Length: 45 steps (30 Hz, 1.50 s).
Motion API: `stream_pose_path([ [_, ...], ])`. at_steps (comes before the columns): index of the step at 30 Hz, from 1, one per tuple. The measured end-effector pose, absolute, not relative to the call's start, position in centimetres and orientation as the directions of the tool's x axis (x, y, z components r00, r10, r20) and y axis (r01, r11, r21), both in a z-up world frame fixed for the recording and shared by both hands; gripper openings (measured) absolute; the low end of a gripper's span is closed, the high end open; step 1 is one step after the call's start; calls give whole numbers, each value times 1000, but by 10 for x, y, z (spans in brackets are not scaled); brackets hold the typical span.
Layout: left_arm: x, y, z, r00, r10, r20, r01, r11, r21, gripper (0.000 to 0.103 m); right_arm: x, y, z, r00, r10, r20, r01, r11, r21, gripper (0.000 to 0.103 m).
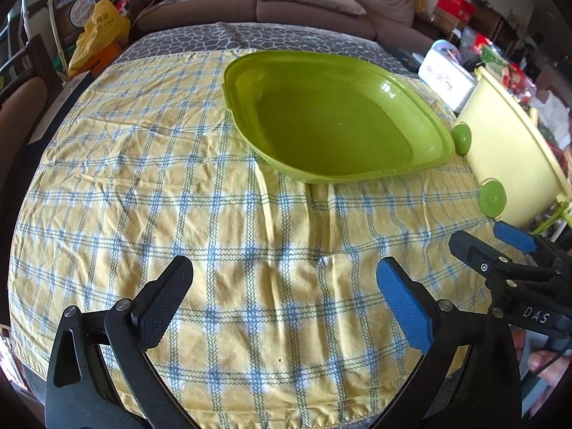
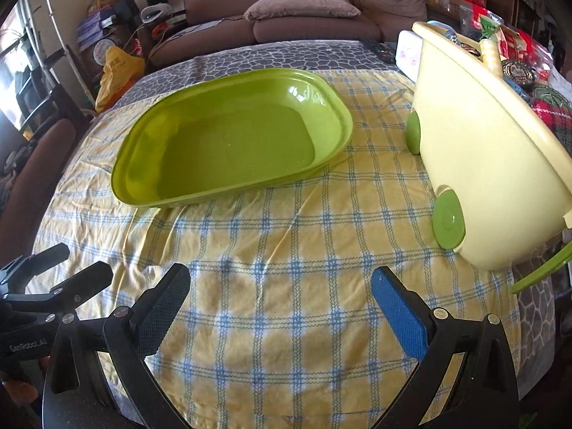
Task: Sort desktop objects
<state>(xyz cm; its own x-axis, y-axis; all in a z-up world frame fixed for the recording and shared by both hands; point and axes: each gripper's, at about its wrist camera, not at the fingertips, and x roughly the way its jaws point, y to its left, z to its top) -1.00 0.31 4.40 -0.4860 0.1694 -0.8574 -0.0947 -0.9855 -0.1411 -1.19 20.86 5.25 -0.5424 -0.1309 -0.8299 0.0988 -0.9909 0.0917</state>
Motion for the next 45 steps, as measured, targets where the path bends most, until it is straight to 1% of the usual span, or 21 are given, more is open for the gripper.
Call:
stream_pose_path([
  [12, -18, 7, 3, -458, 123, -880, -58, -992, -109, 103, -16, 203, 6, -524, -66, -849, 108, -994, 10, 102],
  [18, -20, 14, -1, -485, 78, -871, -55, -997, -58, 103, -16, 207, -3, -541, -59, -839, 100, -995, 5, 103],
  [22, -18, 22, -5, -504, 19, -863, -46, -999, 6, 103, -14, 205, -6, -566, -52, -823, 100, -995, -6, 103],
  [29, -11, 20, -7, -574, 12, -819, -23, -1000, 1, 103, -12, 204, -7, -593, -47, -804, 100, -995, -15, 103],
  [45, -10, 20, -9, -575, 12, -818, -24, -1000, 2, 103, -13, 205, -8, -591, -50, -805, 100, -995, -12, 103],
])
